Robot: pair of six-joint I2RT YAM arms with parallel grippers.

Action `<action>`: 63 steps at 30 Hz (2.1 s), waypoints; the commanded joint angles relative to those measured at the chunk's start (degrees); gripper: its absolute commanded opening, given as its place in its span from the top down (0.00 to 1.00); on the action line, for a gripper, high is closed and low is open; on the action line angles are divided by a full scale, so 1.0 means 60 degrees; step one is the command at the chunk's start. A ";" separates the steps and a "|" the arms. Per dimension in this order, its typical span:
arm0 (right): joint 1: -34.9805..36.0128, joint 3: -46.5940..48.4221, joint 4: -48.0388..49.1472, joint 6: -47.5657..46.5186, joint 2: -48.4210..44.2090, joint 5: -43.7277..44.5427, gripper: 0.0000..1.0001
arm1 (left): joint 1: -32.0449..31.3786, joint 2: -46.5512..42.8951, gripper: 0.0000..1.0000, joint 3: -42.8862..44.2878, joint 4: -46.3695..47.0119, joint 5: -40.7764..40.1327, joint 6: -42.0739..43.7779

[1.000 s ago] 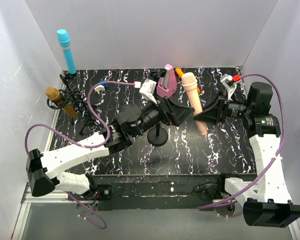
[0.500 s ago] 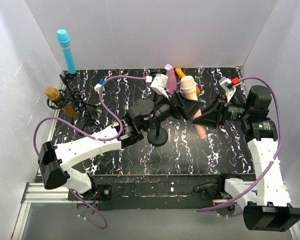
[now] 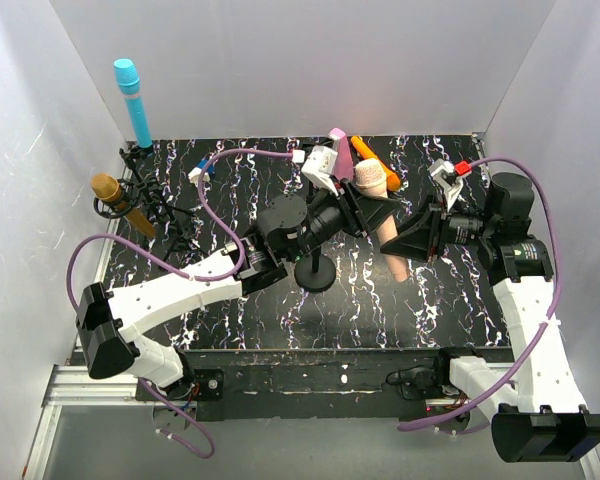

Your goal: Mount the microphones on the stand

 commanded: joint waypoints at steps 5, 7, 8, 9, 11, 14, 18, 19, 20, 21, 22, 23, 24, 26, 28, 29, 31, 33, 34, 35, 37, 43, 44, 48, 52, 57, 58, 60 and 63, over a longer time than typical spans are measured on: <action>0.0616 0.1044 -0.1861 -0.2621 0.0012 0.0366 0.29 | 0.0122 -0.0916 1.00 0.0415 -0.0365 0.0821 0.1419; 0.0631 0.1366 -0.2505 -0.3529 0.0041 0.0747 0.15 | 0.0181 -0.1443 1.00 0.0590 -0.1270 0.0983 0.2019; 0.0631 0.1542 -0.2813 -0.4215 0.0114 0.0952 0.11 | 0.0210 -0.1750 1.00 0.0766 -0.1928 0.1041 0.2356; 0.0631 0.1674 -0.3150 -0.4932 0.0202 0.1099 0.09 | 0.0210 -0.2072 1.00 0.0956 -0.2761 0.1013 0.2649; 0.0631 0.1851 -0.3649 -0.6222 0.0421 0.1392 0.08 | 0.0225 -0.2687 1.00 0.1380 -0.4197 0.0983 0.3192; 0.0646 0.1851 -0.4322 -0.8856 0.0729 0.1190 0.07 | 0.0225 -0.3275 1.00 0.2157 -0.6584 0.0721 0.3968; 0.0894 0.2187 -0.4838 -1.0943 0.1591 0.1012 0.06 | 0.0225 -0.3963 1.00 0.2511 -0.8653 -0.0171 0.4511; 0.1054 0.2290 -0.4664 -1.0917 0.1812 0.1114 0.06 | 0.0225 -0.4096 1.00 0.2496 -0.8933 -0.0464 0.4643; 0.1201 0.2392 -0.4372 -1.0771 0.2002 0.1246 0.05 | 0.0225 -0.4198 1.00 0.2452 -0.9139 -0.0699 0.4804; 0.1405 0.2480 -0.4006 -1.0436 0.2207 0.1464 0.06 | 0.0225 -0.4286 1.00 0.2394 -0.9330 -0.0991 0.4907; 0.1625 0.2525 -0.3495 -1.0012 0.2354 0.1757 0.06 | 0.0225 -0.4360 1.00 0.2306 -0.9419 -0.1197 0.5053; 0.1830 0.2554 -0.3040 -0.9631 0.2544 0.2108 0.05 | 0.0225 -0.4419 1.00 0.2189 -0.9449 -0.1330 0.5185; 0.2035 0.2554 -0.2398 -0.9149 0.2735 0.2474 0.06 | 0.0225 -0.4463 1.00 0.2087 -0.9449 -0.1418 0.5273; 0.2387 0.2642 -0.1676 -0.8415 0.3086 0.3017 0.06 | 0.0225 -0.4536 1.00 0.1809 -0.9376 -0.1550 0.5362; 0.2681 0.2657 -0.1134 -0.7945 0.3351 0.3369 0.06 | 0.0225 -0.4580 1.00 0.1574 -0.9346 -0.1595 0.5420; 0.2812 0.2686 -0.0987 -0.7841 0.3468 0.3472 0.06 | 0.0225 -0.4609 1.00 0.1472 -0.9332 -0.1609 0.5421; 0.3091 0.2774 -0.0766 -0.7680 0.3702 0.3706 0.05 | 0.0225 -0.4711 1.00 0.1179 -0.9244 -0.1610 0.5406; 0.3354 0.2876 -0.0634 -0.7533 0.3951 0.3897 0.05 | 0.0225 -0.4858 1.00 0.0915 -0.9098 -0.1610 0.5362; 0.3457 0.2935 -0.0634 -0.7474 0.4069 0.3942 0.05 | 0.0225 -0.4946 1.00 0.0798 -0.9025 -0.1610 0.5333; 0.3531 0.2979 -0.0619 -0.7401 0.4171 0.3928 0.05 | 0.0225 -0.5034 1.00 0.0695 -0.8966 -0.1595 0.5304; 0.3663 0.3008 -0.0488 -0.7284 0.4333 0.3942 0.05 | 0.0225 -0.5195 1.00 0.0490 -0.8863 -0.1580 0.5230; 0.3927 0.3272 -0.0531 -0.7093 0.4831 0.4001 0.05 | 0.0225 -0.5591 1.00 -0.0023 -0.8526 -0.1522 0.5055; 0.3985 0.3301 -0.0531 -0.7064 0.4904 0.4001 0.05 | 0.0225 -0.5635 1.00 -0.0082 -0.8483 -0.1507 0.5025; 0.4132 0.3316 -0.0502 -0.6932 0.5080 0.3942 0.07 | 0.0225 -0.5679 1.00 -0.0302 -0.8292 -0.1419 0.4937; 0.4205 0.3112 -0.0283 -0.6800 0.5037 0.3913 0.11 | 0.0225 -0.5665 1.00 -0.0448 -0.7941 -0.1331 0.4923; 0.4293 0.2672 0.0171 -0.6683 0.4861 0.3737 0.19 | 0.0225 -0.5533 1.00 -0.0536 -0.7516 -0.1229 0.5025; 0.4308 0.2628 0.0201 -0.6683 0.4846 0.3708 0.21 | 0.0225 -0.5445 1.00 -0.0522 -0.7457 -0.1214 0.5054; 0.4352 0.2555 0.0260 -0.6712 0.4875 0.3723 0.28 | 0.0225 -0.5328 1.00 -0.0478 -0.7398 -0.1200 0.5156; 0.4367 0.2613 0.0129 -0.6843 0.4919 0.3693 0.47 | 0.0225 -0.5065 1.00 -0.0376 -0.7252 -0.1228 0.5478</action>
